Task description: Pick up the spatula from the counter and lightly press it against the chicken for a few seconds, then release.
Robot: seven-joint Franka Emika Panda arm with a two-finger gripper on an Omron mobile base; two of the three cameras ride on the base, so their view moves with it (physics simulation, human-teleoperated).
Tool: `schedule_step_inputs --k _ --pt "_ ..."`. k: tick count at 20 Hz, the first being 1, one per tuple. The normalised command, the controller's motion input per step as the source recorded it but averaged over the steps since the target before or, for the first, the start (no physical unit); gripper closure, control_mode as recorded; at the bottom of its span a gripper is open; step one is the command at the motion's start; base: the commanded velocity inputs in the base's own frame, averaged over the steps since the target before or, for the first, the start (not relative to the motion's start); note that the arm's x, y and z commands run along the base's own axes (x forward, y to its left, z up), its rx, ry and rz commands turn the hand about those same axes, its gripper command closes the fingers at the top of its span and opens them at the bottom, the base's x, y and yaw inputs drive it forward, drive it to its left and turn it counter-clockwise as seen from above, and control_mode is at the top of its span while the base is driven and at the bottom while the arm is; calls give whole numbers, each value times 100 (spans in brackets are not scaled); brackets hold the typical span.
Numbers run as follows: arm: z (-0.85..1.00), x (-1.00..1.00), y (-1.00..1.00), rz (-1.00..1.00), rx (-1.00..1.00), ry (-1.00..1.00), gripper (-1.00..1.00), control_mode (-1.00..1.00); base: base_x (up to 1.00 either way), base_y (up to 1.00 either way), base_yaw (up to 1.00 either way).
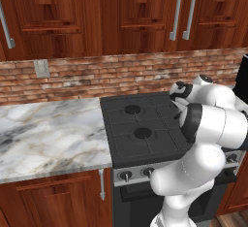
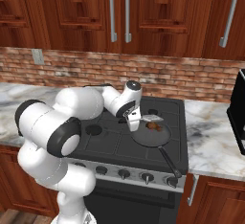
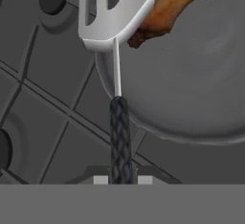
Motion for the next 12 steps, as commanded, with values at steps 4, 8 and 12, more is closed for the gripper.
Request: schedule_step_inputs --k 4,8,12 --pt "-6 0 -4 0 1 0 100 -100 0 0 0" --pt "-1 -1 -1 0 2 0 100 -100 0 0 0" --pt "-1 -2 0 0 2 0 100 -100 0 0 0"
